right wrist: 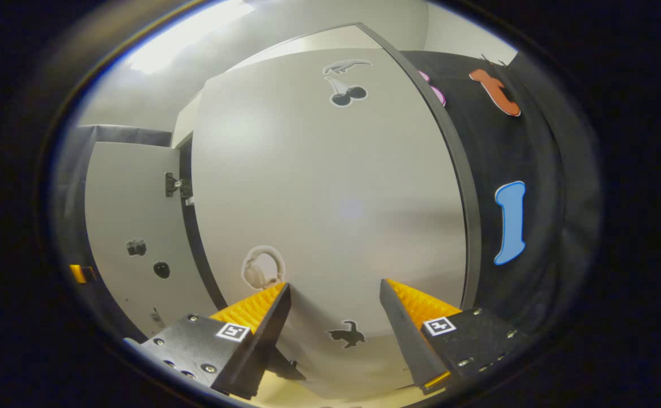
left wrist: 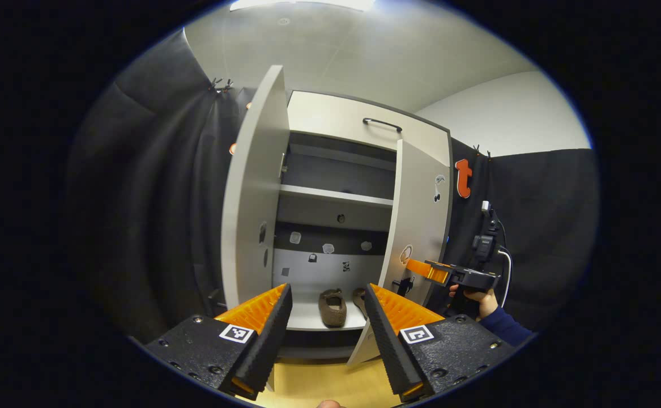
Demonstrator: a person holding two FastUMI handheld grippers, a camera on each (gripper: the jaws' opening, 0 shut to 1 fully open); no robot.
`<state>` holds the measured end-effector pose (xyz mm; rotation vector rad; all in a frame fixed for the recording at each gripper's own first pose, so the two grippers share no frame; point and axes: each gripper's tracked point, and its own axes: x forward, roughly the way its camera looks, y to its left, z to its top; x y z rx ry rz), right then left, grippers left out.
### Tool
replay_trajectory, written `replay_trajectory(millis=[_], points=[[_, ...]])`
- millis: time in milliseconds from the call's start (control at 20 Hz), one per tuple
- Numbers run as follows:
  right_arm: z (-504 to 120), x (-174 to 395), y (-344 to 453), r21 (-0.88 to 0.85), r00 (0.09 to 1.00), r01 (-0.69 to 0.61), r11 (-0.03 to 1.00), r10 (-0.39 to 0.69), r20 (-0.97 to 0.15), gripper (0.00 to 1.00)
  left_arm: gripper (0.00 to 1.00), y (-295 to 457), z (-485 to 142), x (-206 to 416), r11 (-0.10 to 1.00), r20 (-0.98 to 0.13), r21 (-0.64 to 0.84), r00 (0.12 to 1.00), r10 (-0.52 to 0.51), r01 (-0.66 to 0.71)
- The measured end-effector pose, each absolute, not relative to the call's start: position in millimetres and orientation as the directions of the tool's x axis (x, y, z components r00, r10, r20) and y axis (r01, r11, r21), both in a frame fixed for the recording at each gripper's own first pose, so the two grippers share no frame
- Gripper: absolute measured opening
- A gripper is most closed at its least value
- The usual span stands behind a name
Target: Grab one shoe with the right hand and put it into the shoe cabinet, grab the other shoe with the left hand and put it into the shoe cabinet; then close the right door with the right hand and the left door with the left hand.
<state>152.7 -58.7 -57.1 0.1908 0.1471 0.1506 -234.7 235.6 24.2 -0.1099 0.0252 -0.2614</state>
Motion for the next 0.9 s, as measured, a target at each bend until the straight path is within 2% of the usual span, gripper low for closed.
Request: replay_trajectory(millis=[100, 150, 200, 350, 550, 800, 900], points=[[-60.2, 155.6, -58.4, 0.168, 0.982, -0.113, 0.979, 0.136, -0.131, 0.95, 0.79, 250.8, 29.7, -251.1, 0.969, 0.002, -0.116, 0.975, -0.220, 0.219], [-60.5, 156.3, -58.3, 0.156, 0.984, -0.102, 0.983, 0.122, -0.129, 0.95, 0.75, 262.4, 32.0, -258.2, 0.974, 0.007, -0.121, 0.981, -0.194, 0.194], [-61.6, 156.8, -58.2, 0.145, 0.986, -0.091, 0.985, 0.110, -0.129, 0.94, 0.75, 275.3, 34.6, -265.5, 0.979, 0.011, -0.126, 0.987, -0.162, 0.162], [-62.6, 158.0, -57.8, 0.124, 0.989, -0.063, 0.990, 0.079, -0.124, 0.94, 0.79, 319.1, 41.5, -287.7, 0.989, 0.024, -0.139, 0.998, -0.055, 0.058], [-63.8, 158.7, -56.8, 0.105, 0.992, -0.031, 0.994, 0.044, -0.121, 0.94, 0.80, 366.8, 48.8, -305.7, 0.987, 0.044, -0.146, 0.996, 0.079, -0.071], [-65.7, 157.3, -55.7, 0.089, 0.993, -0.013, 0.996, 0.023, -0.114, 0.94, 0.80, 376.3, 38.1, -275.5, 0.990, 0.049, -0.134, 0.998, 0.043, -0.036], [-65.7, 157.2, -55.5, 0.091, 0.993, -0.008, 0.996, 0.019, -0.115, 0.94, 0.75, 373.7, 32.0, -255.9, 0.994, 0.055, -0.105, 0.998, 0.012, -0.006]])
